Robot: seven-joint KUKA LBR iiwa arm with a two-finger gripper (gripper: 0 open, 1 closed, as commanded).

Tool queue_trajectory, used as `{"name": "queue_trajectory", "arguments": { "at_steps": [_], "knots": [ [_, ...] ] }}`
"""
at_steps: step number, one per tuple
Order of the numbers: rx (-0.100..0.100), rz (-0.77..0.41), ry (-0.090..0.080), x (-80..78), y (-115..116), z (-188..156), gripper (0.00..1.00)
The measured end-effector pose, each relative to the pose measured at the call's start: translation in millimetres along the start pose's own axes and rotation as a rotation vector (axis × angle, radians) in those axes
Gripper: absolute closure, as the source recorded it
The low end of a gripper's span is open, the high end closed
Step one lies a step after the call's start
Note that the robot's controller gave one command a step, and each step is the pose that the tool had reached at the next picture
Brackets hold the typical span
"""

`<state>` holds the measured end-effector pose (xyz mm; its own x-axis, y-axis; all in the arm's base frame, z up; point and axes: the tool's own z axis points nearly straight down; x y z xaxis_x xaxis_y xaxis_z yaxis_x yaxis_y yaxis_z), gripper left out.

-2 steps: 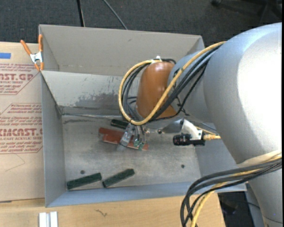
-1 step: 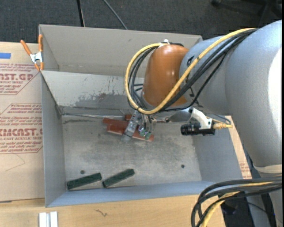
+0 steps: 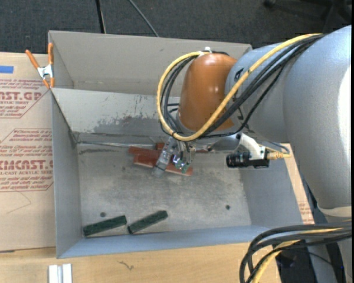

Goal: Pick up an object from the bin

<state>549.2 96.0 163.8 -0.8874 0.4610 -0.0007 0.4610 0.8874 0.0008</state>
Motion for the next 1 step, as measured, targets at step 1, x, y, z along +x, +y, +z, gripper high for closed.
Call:
{"name": "queue_trajectory", "arguments": {
  "at_steps": [1],
  "knots": [
    [-0.001, 0.0, -0.001, -0.3, 0.5, -22.7, 1.0]
  ]
}}
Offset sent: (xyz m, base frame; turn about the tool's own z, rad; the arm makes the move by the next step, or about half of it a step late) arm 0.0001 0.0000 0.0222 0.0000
